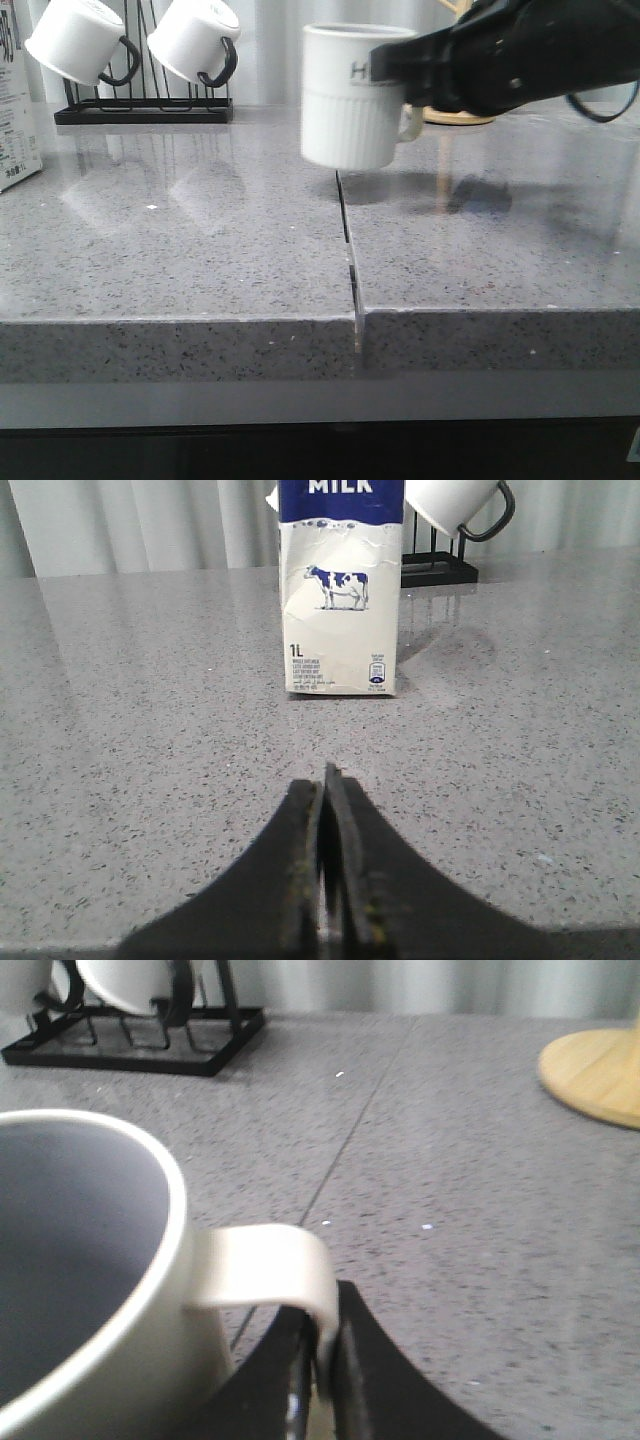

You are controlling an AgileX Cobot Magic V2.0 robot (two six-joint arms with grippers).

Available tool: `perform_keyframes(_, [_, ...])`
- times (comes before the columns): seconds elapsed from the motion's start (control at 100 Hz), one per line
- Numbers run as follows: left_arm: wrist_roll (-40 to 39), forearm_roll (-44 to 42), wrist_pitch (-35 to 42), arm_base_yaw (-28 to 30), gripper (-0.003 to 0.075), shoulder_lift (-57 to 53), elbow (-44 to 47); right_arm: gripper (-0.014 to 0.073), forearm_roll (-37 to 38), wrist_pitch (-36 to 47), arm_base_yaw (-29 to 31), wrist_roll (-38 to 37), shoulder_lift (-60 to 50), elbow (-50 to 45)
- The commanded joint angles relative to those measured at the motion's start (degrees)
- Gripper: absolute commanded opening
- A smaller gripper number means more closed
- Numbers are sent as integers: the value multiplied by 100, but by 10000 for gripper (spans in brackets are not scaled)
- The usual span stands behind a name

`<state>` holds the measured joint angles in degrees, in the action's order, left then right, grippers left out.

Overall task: Place milk next to cup
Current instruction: 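Lift the mug and carry it farther from the robot, toward the center, then lower the mug onto the table and open the right gripper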

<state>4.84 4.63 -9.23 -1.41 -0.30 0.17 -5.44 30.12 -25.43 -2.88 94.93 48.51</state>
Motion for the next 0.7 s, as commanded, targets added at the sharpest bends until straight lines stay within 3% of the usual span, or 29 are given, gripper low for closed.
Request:
perform_keyframes(0.0, [-47,58,425,-10,-20,-188,233,-65,12,510,-76,52,-37,313])
perform_keyframes(0.23, [-47,58,425,-10,-21,-188,233,-50,12,367,-113,52,99,354])
perform_keyframes(0.5, [-47,58,425,-10,-20,-188,233,249,12,322,-113,52,86,331])
perform_keyframes(0.69, [-47,58,425,-10,-20,-188,233,277,12,370,-113,47,-84,123])
